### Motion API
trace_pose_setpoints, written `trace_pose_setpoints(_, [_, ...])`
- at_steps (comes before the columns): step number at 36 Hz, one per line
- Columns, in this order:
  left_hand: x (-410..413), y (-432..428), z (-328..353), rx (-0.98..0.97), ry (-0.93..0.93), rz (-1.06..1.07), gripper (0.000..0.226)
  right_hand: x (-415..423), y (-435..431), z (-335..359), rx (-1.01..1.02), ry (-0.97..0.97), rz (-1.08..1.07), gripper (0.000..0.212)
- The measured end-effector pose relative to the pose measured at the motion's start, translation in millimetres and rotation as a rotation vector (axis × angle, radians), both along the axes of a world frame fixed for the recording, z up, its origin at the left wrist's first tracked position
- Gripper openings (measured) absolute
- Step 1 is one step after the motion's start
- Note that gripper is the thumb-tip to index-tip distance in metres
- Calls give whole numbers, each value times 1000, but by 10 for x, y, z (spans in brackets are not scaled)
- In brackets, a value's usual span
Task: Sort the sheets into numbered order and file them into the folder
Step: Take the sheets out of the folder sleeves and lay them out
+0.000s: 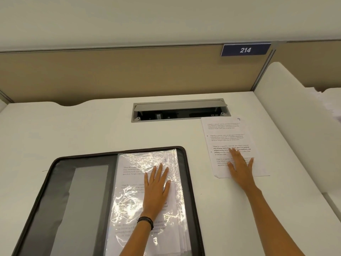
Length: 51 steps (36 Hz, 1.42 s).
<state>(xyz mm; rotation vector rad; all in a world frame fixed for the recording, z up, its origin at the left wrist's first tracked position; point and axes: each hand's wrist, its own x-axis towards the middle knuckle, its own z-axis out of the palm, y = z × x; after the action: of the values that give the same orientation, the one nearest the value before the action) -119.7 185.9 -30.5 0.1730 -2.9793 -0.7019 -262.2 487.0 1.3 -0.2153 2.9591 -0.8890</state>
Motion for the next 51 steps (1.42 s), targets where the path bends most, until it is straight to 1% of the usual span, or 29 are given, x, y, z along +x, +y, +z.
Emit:
trace_pose_setpoints(2, [-3, -1, 28, 35, 4, -1, 54, 147, -170, 54, -117, 95, -16, 54])
trace_pose_setpoints(3, [0, 2, 53, 65, 14, -1, 56, 226, -274, 77, -173, 107, -9, 54])
trace_pose_setpoints(6, [18, -19, 153, 215, 62, -3, 57, 444, -600, 125, -339, 49, 44, 45])
trace_pose_setpoints(8, [48, -65, 230, 270, 81, 14, 55, 555, -797, 136, -386, 11, 115, 41])
trace_pose_setpoints(9, [69, -95, 271, 258, 81, 41, 55, 602, -889, 147, -385, -14, 160, 40])
trace_pose_setpoints(11, [106, -165, 358, 195, 48, 161, 58, 673, -1058, 176, -374, -90, 231, 39])
trace_pose_setpoints(12, [121, -204, 415, 162, -4, 246, 60, 697, -1134, 193, -367, -140, 250, 38])
trace_pose_setpoints(14, [141, -295, 523, 130, -175, 418, 64, 723, -1261, 208, -320, -195, 253, 39])
trace_pose_setpoints(16, [166, -390, 619, 130, -322, 544, 73, 737, -1356, 210, -264, -201, 212, 41])
trace_pose_setpoints(18, [197, -477, 672, 124, -395, 612, 78, 747, -1413, 217, -252, -212, 113, 40])
trace_pose_setpoints(20, [235, -549, 681, 131, -438, 645, 79, 742, -1431, 220, -246, -228, 5, 32])
trace_pose_setpoints(22, [294, -608, 661, 138, -467, 662, 80, 748, -1430, 212, -195, -217, -25, 17])
trace_pose_setpoints(24, [346, -640, 615, 150, -495, 650, 79, 761, -1418, 204, -174, -215, -45, 7])
trace_pose_setpoints(27, [384, -650, 586, 115, -511, 607, 77, 781, -1406, 200, -122, -206, -69, 15])
trace_pose_setpoints(29, [386, -674, 606, 120, -520, 561, 75, 792, -1426, 208, -72, -184, -72, 17])
trace_pose_setpoints(34, [334, -843, 645, 147, -542, 474, 77, 816, -1518, 284, 109, -186, -35, 22])
trace_pose_setpoints(36, [287, -905, 669, 161, -548, 458, 80, 829, -1533, 314, 136, -213, -39, 30])
trace_pose_setpoints(37, [260, -933, 688, 162, -542, 451, 81, 845, -1539, 332, 147, -228, -40, 29])
trace_pose_setpoints(39, [203, -990, 723, 163, -527, 437, 84, 889, -1557, 355, 164, -258, -44, 20])
trace_pose_setpoints(40, [172, -1017, 735, 169, -523, 431, 85, 921, -1567, 361, 171, -276, -47, 19])
trace_pose_setpoints(44, [39, -1101, 751, 166, -518, 404, 89, 1108, -1605, 401, 178, -368, -28, 38])
trace_pose_setpoints(48, [-63, -1140, 764, 93, -510, 354, 91, 1315, -1640, 434, 185, -481, 30, 39])
trace_pose_setpoints(51, [-144, -1153, 760, 76, -516, 297, 94, 1508, -1725, 453, 282, -546, 129, 40])
